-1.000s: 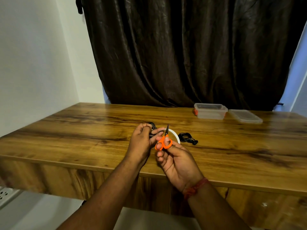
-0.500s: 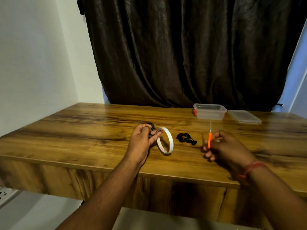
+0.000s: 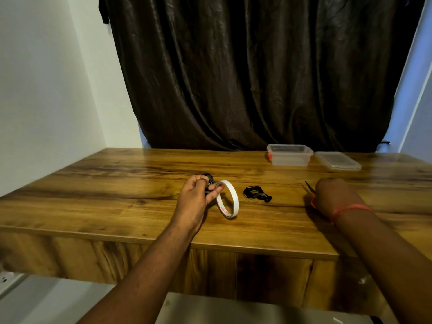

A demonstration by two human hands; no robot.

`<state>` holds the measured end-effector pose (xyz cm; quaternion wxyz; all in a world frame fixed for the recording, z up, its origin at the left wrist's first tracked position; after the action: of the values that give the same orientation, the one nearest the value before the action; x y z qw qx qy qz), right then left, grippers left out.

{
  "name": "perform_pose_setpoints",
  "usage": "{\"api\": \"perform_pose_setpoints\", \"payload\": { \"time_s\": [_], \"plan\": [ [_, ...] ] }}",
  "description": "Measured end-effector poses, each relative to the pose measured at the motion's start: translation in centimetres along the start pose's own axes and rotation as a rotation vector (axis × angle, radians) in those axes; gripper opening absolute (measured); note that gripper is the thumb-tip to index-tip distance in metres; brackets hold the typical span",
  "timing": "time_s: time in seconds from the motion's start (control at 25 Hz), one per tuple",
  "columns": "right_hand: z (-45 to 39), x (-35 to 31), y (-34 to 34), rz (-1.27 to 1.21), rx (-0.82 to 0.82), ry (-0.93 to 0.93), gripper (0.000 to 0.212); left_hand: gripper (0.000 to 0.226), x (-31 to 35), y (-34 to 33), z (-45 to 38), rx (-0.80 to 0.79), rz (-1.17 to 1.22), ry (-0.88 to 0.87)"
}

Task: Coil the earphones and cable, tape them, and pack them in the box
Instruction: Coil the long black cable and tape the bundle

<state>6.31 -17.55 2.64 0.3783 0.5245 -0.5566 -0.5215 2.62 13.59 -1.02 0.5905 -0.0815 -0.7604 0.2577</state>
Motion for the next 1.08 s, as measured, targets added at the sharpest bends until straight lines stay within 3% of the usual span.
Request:
{"api": "perform_pose_setpoints", "payload": {
  "time_s": [0.36, 0.44, 0.52, 0.6, 0.72, 0.8, 1.0, 1.08],
  "plan": [
    [-0.2, -0.2, -0.3, 0.113, -0.205, 0.000, 0.027, 0.016, 0.0, 0.0, 0.1, -0.013, -0.004, 0.006],
    [0.1, -0.7, 0.4, 0.110, -0.079, 0.046, 0.027, 0.016, 0.0, 0.0, 0.1, -0.016, -0.017, 0.005],
    [1.5, -2.8, 2.1, 0.079, 0.169, 0.162, 0.025, 0.016, 0.1, 0.0, 0.1, -0.020, -0.029, -0.001],
    [4.4, -6.5, 3.0, -0.164, 0.298, 0.314, 0.029, 0.016, 0.0, 0.1, 0.0, -0.013, -0.045, -0.002],
    [7.9, -11.7, 2.0, -0.763, 0.062, 0.389, 0.027, 0.017, -0.3, 0.2, -0.1, -0.008, -0.081, 0.005],
    [9.0, -14.0, 0.5, -1.018, -0.090, 0.377, 0.018, 0.017, -0.3, -0.2, 0.0, -0.026, -0.103, -0.009],
    [9.6, -15.4, -2.2, -1.321, -0.366, 0.366, 0.015, 0.017, -0.1, -0.7, 0.1, -0.077, -0.085, -0.021],
    [9.8, -14.5, -2.1, -1.370, -0.376, 0.367, 0.019, 0.018, 0.0, -0.5, -0.2, -0.065, -0.008, -0.023]
  ]
}}
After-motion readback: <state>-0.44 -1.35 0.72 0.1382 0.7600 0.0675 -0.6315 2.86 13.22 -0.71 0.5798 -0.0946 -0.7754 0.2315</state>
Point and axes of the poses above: each hand's wrist, its own z-axis away from the middle knuckle, its own y-axis out of the back of the hand, x = y × z, the point moved 8 cm from there along -z, towards the middle knuckle, and after that the axes turned 4 degrees about -y, right-handed, at the moved point
